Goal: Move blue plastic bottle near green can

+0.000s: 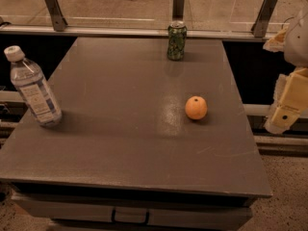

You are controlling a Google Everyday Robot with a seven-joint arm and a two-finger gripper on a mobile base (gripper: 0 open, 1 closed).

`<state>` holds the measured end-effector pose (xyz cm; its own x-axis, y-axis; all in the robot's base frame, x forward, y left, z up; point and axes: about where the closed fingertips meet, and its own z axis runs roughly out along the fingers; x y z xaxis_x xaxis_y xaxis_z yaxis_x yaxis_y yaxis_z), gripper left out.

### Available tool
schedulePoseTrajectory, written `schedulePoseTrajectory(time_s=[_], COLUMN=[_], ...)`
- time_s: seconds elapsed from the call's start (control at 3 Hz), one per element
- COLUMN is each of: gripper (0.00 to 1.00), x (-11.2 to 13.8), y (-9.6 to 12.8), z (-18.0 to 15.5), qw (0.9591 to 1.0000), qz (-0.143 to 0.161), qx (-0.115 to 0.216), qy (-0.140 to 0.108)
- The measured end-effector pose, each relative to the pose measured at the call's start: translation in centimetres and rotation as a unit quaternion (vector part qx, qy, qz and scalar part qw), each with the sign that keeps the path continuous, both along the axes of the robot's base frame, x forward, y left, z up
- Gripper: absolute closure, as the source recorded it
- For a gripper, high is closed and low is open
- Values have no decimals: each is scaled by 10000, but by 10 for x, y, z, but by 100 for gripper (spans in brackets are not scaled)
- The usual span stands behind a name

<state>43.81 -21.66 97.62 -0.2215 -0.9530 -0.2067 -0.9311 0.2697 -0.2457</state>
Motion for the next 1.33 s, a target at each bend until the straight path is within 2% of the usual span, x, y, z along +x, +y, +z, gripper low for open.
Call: schedulePoseTrajectory(time_s=[0.33,0.67,1.0,1.33], gripper=[0,0,0,0], x=[0,19,42,40], y=[0,41,125,226], z=[0,-3,2,21], qw=[10000,9989,9922,9766], qz=[1,292,885,1649], qx=[1,349,847,1309], qy=[-1,-75,-231,-430])
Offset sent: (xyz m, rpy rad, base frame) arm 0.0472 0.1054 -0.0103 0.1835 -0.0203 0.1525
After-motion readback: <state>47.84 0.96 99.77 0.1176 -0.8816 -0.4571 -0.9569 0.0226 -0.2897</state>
